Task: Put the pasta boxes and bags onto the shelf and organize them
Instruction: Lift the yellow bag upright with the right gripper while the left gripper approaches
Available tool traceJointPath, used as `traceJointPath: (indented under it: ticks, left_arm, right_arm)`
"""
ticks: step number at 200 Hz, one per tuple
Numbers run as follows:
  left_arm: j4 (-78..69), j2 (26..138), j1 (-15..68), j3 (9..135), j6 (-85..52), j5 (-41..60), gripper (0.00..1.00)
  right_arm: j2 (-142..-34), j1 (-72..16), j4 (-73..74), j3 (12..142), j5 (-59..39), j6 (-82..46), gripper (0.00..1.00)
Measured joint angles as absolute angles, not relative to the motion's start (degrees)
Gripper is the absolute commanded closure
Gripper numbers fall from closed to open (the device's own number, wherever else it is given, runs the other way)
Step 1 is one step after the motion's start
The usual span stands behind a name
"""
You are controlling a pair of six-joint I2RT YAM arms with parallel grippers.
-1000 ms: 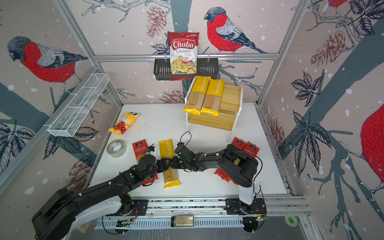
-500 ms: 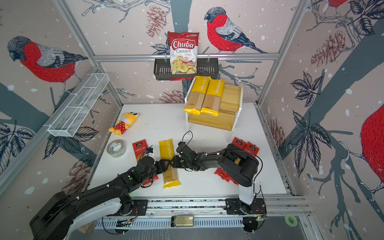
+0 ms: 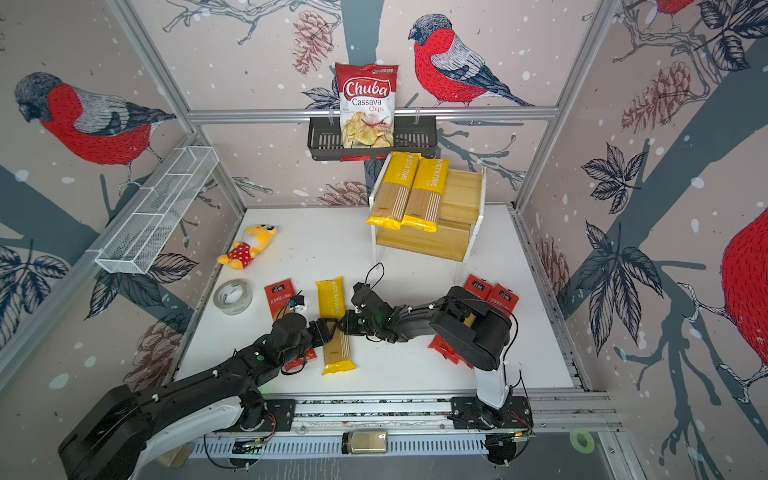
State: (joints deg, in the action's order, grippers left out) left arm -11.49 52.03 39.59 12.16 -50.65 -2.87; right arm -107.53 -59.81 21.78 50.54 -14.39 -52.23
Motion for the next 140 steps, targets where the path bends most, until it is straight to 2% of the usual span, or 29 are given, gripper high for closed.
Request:
traceJointPath:
  ticks: [46,140]
  left_arm:
    - [-2.6,44.3,29.5,20.1,-45.4,1.6,0.35]
    - [8.1,41.4,17.0,35.9,-37.0,16.6,0.3]
  right_arm:
    - [-102.7,-60.7,19.2,49.2,-14.1,-50.6,0.92]
    - [-86.6,-63.5,13.7,49.1,-7.9,-42.0,0.97]
